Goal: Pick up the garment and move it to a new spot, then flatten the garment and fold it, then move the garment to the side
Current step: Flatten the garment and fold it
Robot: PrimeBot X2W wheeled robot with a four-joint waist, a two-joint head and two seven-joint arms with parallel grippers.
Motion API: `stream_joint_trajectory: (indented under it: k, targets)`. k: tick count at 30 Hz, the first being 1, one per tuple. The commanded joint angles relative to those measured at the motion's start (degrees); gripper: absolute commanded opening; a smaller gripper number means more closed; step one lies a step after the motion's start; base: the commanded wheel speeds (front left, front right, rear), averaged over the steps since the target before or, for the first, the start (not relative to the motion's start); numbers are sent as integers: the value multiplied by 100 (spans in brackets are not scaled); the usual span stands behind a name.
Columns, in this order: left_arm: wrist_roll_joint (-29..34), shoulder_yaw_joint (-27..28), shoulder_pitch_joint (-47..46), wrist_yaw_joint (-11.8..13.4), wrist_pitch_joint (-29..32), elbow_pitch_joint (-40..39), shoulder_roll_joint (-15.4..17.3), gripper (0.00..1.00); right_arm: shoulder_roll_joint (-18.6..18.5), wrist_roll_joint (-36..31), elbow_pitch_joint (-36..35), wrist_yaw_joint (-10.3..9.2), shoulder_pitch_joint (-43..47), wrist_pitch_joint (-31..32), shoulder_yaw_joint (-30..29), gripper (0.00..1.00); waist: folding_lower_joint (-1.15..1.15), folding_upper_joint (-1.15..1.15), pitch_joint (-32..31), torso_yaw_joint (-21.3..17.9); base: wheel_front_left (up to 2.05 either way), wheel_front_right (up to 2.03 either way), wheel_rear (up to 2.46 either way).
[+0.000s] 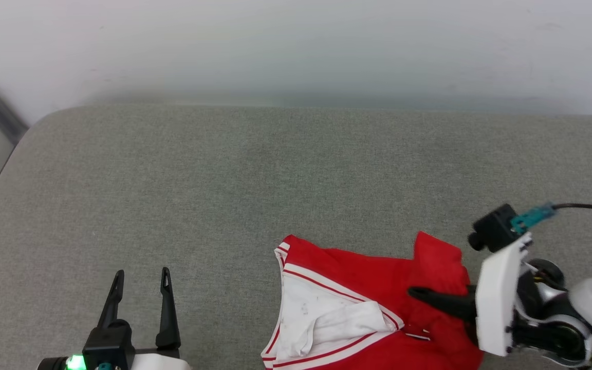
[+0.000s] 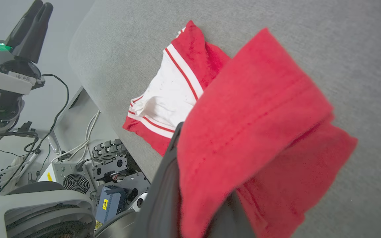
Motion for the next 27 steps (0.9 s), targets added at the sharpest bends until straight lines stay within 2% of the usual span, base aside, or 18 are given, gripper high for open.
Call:
stream_joint_trajectory:
  k: [1, 2, 3, 5, 7, 8, 9, 10, 16, 20, 21, 22, 23, 27]
  targets:
    - [38, -13, -76, -34, -11, 15, -36, 100, 360, -228, 166, -1, -300, 42, 195, 0, 0, 0, 67, 40, 0, 0, 0]
    - [35, -13, -108, -39, -11, 26, -45, 100, 552, -328, 267, -1, -410, 99, 338, 0, 0, 0, 94, 61, 0, 0, 0]
    - [35, -13, -108, -39, -11, 26, -45, 100, 552, -328, 267, -1, -410, 99, 338, 0, 0, 0, 94, 61, 0, 0, 0]
    - [39, -12, -193, -80, -11, 34, -75, 100, 1153, -808, 825, -1, -867, 119, 781, 0, 0, 0, 235, 130, 0, 0, 0]
    - [37, -15, -253, -88, -11, 53, -82, 100, 1424, -970, 1180, -1, -1008, 105, 977, 0, 0, 0, 309, 170, 0, 0, 0]
    - [37, -15, -253, -88, -11, 53, -82, 100, 1424, -970, 1180, -1, -1008, 105, 977, 0, 0, 0, 309, 170, 0, 0, 0]
    - [38, -21, -302, -105, -11, 61, -92, 100, 1655, -1122, 1595, -2, -1164, -13, 1113, 0, 0, 0, 380, 204, 0, 0, 0]
    - [38, -21, -302, -105, -11, 61, -92, 100, 1655, -1122, 1595, -2, -1164, -13, 1113, 0, 0, 0, 380, 204, 0, 0, 0]
    - [42, -77, -419, -129, -11, 112, -133, 100, 2215, -1472, 2808, -2, -1327, -455, 1507, 0, 0, 0, 530, 288, 0, 0, 0]
    - [40, -64, -425, -110, -11, 134, -145, 100, 2300, -1425, 3103, -2, -1306, -694, 1758, 0, 0, 0, 516, 267, 0, 0, 0]
    - [36, -44, -397, -104, -11, 138, -148, 100, 2284, -1411, 3105, -2, -1340, -803, 1771, 4, 0, 0, 491, 245, 0, 0, 0]
    - [33, -27, -358, -99, -11, 145, -150, 100, 2248, -1408, 3058, -2, -1386, -912, 1803, 43, 0, 0, 457, 220, 0, 0, 0]
    - [36, -19, -331, -102, -11, 154, -152, 100, 2183, -1429, 2951, -2, -1431, -1029, 1847, 100, 0, 0, 425, 199, 0, 0, 0]
    - [58, 5, -240, -139, -11, 174, -158, 100, 1821, -1458, 2427, -2, -1513, -1680, 1762, 100, 0, 0, 268, 80, 0, 0, 0]
